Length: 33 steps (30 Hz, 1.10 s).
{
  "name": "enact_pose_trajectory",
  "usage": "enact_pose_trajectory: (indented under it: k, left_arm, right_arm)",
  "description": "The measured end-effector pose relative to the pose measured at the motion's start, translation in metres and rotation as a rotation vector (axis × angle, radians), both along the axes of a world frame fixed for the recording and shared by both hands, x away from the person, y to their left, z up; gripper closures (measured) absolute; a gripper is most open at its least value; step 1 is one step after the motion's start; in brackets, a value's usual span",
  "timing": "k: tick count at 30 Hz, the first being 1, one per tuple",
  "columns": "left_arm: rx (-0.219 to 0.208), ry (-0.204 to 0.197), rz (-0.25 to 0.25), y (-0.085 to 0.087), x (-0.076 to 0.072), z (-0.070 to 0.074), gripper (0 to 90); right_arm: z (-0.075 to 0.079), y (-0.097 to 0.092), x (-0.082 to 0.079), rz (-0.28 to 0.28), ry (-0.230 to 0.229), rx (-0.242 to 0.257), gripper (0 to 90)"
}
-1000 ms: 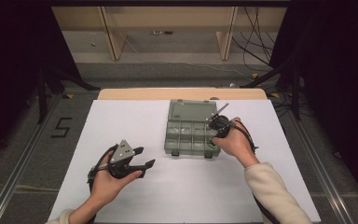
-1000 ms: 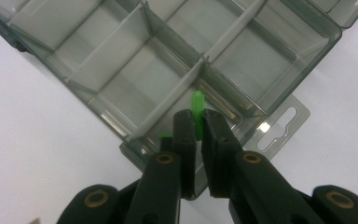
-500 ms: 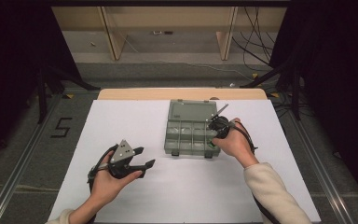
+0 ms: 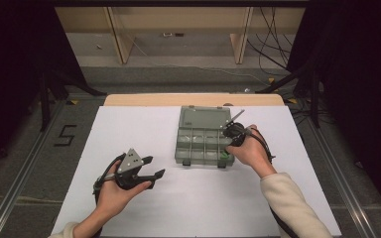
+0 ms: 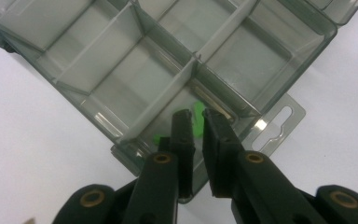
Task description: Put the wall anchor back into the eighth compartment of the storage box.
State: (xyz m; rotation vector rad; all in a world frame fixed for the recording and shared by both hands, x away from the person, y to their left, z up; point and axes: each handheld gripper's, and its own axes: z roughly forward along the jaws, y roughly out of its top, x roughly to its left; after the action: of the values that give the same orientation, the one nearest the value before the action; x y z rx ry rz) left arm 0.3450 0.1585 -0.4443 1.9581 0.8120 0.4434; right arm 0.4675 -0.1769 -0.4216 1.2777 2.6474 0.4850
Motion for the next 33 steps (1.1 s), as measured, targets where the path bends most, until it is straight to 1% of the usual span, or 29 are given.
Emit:
enact_pose_trajectory:
  k: [2, 3, 4, 5, 6, 7, 8, 10, 11, 12, 13, 15, 16, 17, 18, 19, 20, 21, 22, 24, 25, 26, 29, 31, 33]
  left_arm:
    - [-0.003, 0.001, 0.002, 0.000, 0.000, 0.000, 36.5]
    - [-0.003, 0.001, 0.002, 0.000, 0.000, 0.000, 36.5]
    - [-0.004, 0.002, 0.003, 0.000, 0.000, 0.000, 36.5]
    - [-0.004, 0.003, 0.003, 0.000, 0.000, 0.000, 36.5]
    - [-0.008, 0.006, -0.001, 0.000, 0.000, 0.000, 36.5]
    - [-0.007, 0.005, 0.000, 0.001, 0.001, 0.000, 36.5]
    - [-0.012, 0.012, 0.011, 0.000, 0.000, -0.001, 36.5]
    - [-0.004, 0.004, 0.003, 0.001, 0.001, 0.000, 36.5]
    - [-0.014, 0.015, 0.012, 0.000, 0.001, -0.001, 36.5]
    - [-0.015, 0.014, 0.011, 0.000, 0.001, -0.001, 36.5]
    - [-0.008, 0.005, 0.004, 0.001, 0.002, -0.001, 36.4]
    - [-0.012, 0.011, 0.014, 0.001, 0.002, -0.001, 36.3]
    - [-0.017, 0.016, 0.021, 0.002, 0.002, -0.001, 36.2]
    - [-0.010, 0.010, 0.016, 0.003, 0.003, -0.001, 36.0]
    - [-0.020, 0.019, 0.027, 0.002, 0.003, -0.001, 35.8]
    - [-0.025, 0.020, 0.027, 0.003, 0.004, -0.001, 35.7]
    - [-0.019, 0.015, 0.025, 0.003, 0.004, -0.001, 35.5]
    - [-0.022, 0.019, 0.028, 0.004, 0.004, -0.001, 35.5]
    - [-0.030, 0.029, 0.031, 0.004, 0.004, -0.002, 35.3]
    - [-0.019, 0.024, 0.030, 0.005, 0.005, -0.002, 35.2]
    - [-0.023, 0.029, 0.033, 0.004, 0.005, -0.002, 35.1]
    - [-0.034, 0.040, 0.042, 0.004, 0.004, -0.003, 35.1]
    - [-0.033, 0.038, 0.040, 0.004, 0.004, -0.003, 35.1]
    - [-0.025, 0.028, 0.030, 0.004, 0.005, -0.003, 35.1]
    - [-0.028, 0.032, 0.027, 0.005, 0.004, -0.003, 35.2]
  right_arm:
    - [0.001, 0.000, 0.000, -0.017, 0.002, 0.001, 80.1]
    - [0.002, -0.001, 0.000, -0.005, -0.002, -0.001, 78.6]
    - [0.004, 0.000, -0.001, -0.021, 0.008, 0.014, 77.2]
    - [0.007, -0.002, 0.000, -0.008, -0.008, 0.023, 75.8]
    - [0.009, -0.002, -0.001, -0.022, -0.021, 0.023, 74.4]
    - [0.013, -0.003, -0.002, -0.029, -0.022, 0.035, 72.5]
    - [0.017, -0.004, -0.003, -0.045, -0.043, 0.051, 69.9]
    - [0.024, -0.009, -0.003, -0.082, -0.090, 0.095, 61.5]
    - [0.027, -0.012, -0.003, -0.094, -0.104, 0.121, 57.3]
    - [0.028, -0.016, -0.002, -0.102, -0.150, 0.146, 54.8]
    - [0.031, -0.019, -0.002, -0.111, -0.168, 0.167, 53.5]
    - [0.033, -0.027, -0.001, -0.121, -0.192, 0.209, 49.7]
    - [0.034, -0.030, 0.000, -0.125, -0.192, 0.211, 48.6]
    - [0.034, -0.033, 0.000, -0.130, -0.194, 0.217, 47.4]
    - [0.034, -0.034, 0.000, -0.150, -0.193, 0.226, 45.7]
    - [0.034, -0.036, 0.000, -0.170, -0.192, 0.244, 44.7]
    - [0.033, -0.038, 0.001, -0.181, -0.196, 0.257, 42.9]
    - [0.033, -0.039, 0.001, -0.206, -0.192, 0.272, 40.2]
    - [0.033, -0.040, 0.002, -0.212, -0.194, 0.275, 38.8]
    - [0.032, -0.042, 0.003, -0.232, -0.196, 0.280, 38.0]
    - [0.032, -0.044, 0.004, -0.236, -0.201, 0.273, 37.4]
    - [0.031, -0.044, 0.004, -0.242, -0.199, 0.276, 37.4]
    - [0.032, -0.046, 0.004, -0.249, -0.199, 0.276, 37.7]
    - [0.032, -0.047, 0.004, -0.250, -0.202, 0.277, 38.0]
    - [0.034, -0.047, 0.004, -0.252, -0.205, 0.277, 38.0]
